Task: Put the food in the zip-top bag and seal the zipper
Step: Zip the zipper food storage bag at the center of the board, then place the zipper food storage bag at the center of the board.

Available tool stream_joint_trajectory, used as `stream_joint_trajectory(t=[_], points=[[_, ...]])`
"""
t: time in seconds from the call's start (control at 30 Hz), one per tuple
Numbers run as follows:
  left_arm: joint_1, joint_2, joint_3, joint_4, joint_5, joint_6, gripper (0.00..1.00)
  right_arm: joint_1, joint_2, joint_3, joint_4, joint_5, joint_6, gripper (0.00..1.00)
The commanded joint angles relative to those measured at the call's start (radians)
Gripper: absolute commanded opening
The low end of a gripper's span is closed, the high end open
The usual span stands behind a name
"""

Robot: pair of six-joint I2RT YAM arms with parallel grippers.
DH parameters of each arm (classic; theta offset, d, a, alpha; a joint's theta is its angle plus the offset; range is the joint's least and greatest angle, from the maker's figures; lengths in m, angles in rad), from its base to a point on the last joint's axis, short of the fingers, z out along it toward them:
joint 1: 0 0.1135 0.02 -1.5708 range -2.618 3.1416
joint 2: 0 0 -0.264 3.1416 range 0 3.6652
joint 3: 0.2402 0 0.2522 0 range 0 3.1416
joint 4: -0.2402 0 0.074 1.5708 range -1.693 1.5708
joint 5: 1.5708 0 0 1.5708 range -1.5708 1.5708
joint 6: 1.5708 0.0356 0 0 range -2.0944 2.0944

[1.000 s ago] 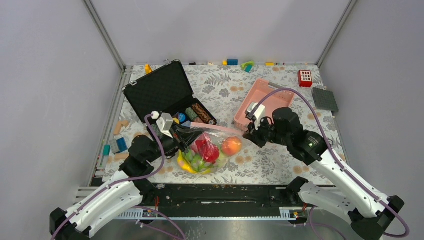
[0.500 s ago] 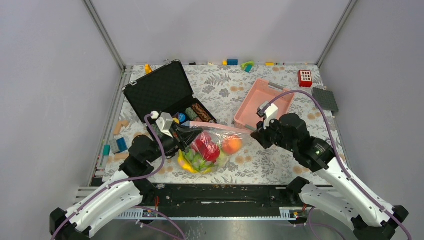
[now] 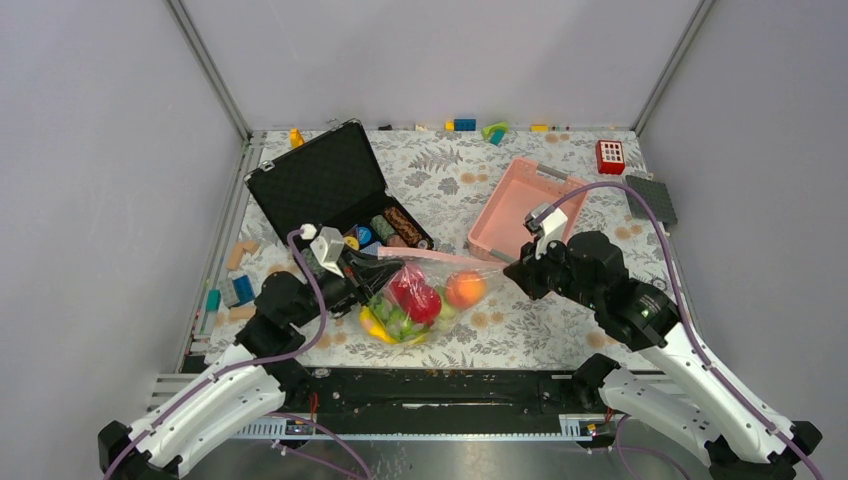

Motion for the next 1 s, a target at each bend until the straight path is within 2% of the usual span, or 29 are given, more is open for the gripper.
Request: stream_joint_trajectory(t=[0.0, 0.13, 0.43, 0.5, 0.57, 0.67, 0.77, 0.87, 0.97], points=[[0.015, -0.045, 0.079, 0.025, -0.023, 0.002, 0.0, -0.026, -0.038, 0.03, -0.023, 0.017, 0.01, 0.01], [0.014, -0.083, 0.162, -0.078, -0.038, -0.027, 0.0, -0.025, -0.087, 0.067, -0.015, -0.078, 0.017, 0.01], [0.013, -0.133, 0.254, -0.179, 0.009, -0.182, 0.0, -0.026, -0.166, 0.146, 0.009, -0.308, 0.095, 0.0], [0.013, -0.12, 0.284, -0.215, 0.009, -0.222, 0.0, -0.026, -0.158, 0.162, 0.006, -0.309, 0.134, 0.0], [0.013, -0.094, 0.327, -0.322, -0.064, -0.252, 0.0, -0.025, -0.138, 0.176, -0.026, -0.261, 0.179, 0.0], [0.013, -0.015, 0.377, -0.461, -0.201, -0.312, 0.0, -0.026, -0.092, 0.173, -0.095, -0.134, 0.233, 0.0], [0.015, 0.147, 0.392, -0.527, -0.276, -0.365, 0.0, -0.026, -0.022, 0.16, -0.152, 0.024, 0.272, 0.0], [0.029, 0.354, 0.426, -0.586, -0.281, -0.379, 0.0, -0.043, 0.065, 0.141, -0.205, 0.141, 0.289, 0.0], [0.081, 0.565, 0.452, -0.546, -0.171, -0.375, 0.0, -0.11, 0.175, 0.113, -0.221, 0.136, 0.299, 0.0]])
